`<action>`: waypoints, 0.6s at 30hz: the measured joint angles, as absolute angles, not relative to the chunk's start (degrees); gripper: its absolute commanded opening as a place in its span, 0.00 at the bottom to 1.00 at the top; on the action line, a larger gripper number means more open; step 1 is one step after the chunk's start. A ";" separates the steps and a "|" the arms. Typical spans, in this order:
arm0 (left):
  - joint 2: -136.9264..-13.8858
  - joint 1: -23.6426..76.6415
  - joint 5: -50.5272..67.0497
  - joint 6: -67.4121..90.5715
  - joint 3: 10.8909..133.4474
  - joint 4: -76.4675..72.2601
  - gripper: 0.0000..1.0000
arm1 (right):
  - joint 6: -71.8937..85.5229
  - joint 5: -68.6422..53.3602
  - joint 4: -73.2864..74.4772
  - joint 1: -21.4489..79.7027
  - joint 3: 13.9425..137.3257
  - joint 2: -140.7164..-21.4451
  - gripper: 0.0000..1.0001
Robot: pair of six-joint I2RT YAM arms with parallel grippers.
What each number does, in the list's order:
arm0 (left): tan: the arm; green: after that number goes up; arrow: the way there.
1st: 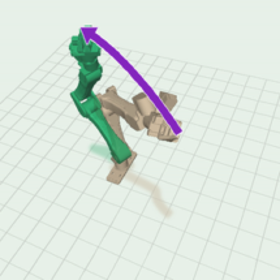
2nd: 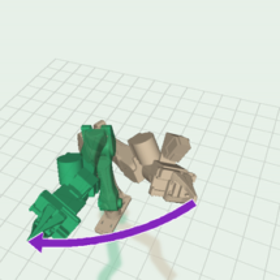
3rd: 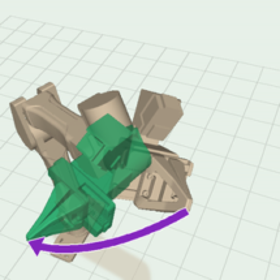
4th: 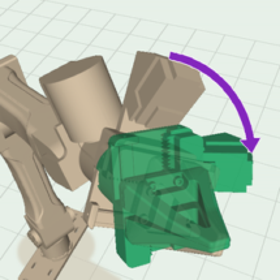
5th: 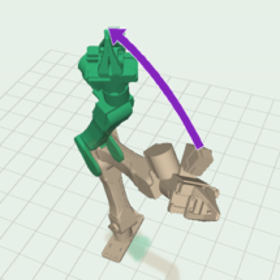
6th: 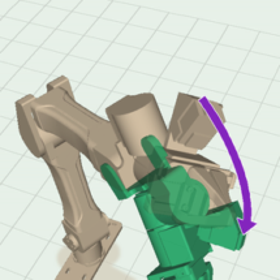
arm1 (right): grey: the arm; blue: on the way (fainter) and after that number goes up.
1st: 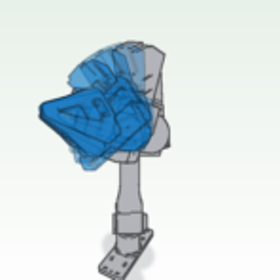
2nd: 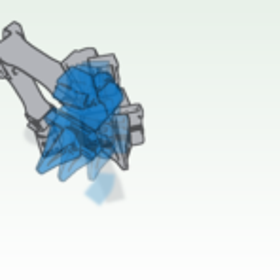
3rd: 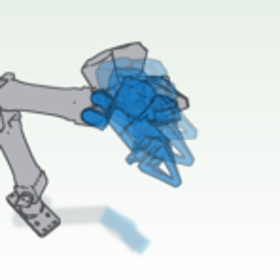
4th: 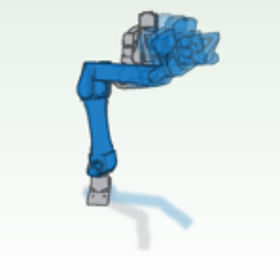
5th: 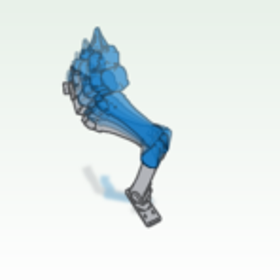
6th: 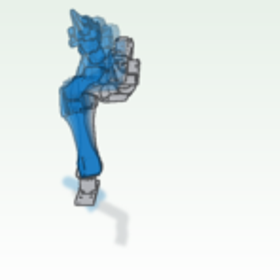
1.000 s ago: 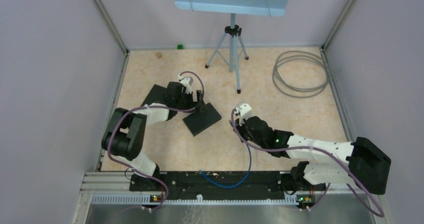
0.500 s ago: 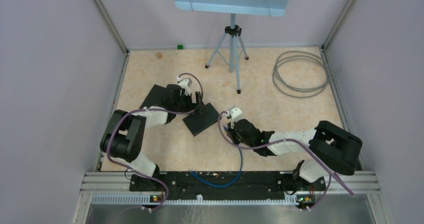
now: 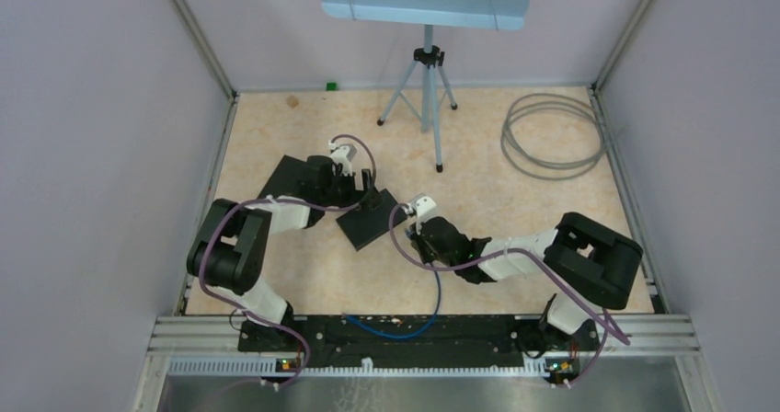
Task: Insert the plug into the switch port
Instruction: Insert the connector into the switch port.
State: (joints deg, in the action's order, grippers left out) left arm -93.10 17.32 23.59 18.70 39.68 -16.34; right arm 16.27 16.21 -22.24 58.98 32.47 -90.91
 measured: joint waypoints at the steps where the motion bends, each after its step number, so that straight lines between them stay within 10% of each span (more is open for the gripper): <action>1: -93.43 17.34 23.92 18.76 39.68 -17.06 0.99 | 16.12 16.25 -22.39 58.98 32.53 -91.29 0.00; 18: -97.14 19.31 24.12 16.78 42.44 -18.87 0.85 | 16.73 17.85 -18.33 58.98 39.79 -96.29 0.00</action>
State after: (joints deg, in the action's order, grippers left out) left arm -97.14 19.31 24.12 16.78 42.44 -18.87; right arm 16.73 17.85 -18.33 58.98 39.79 -96.29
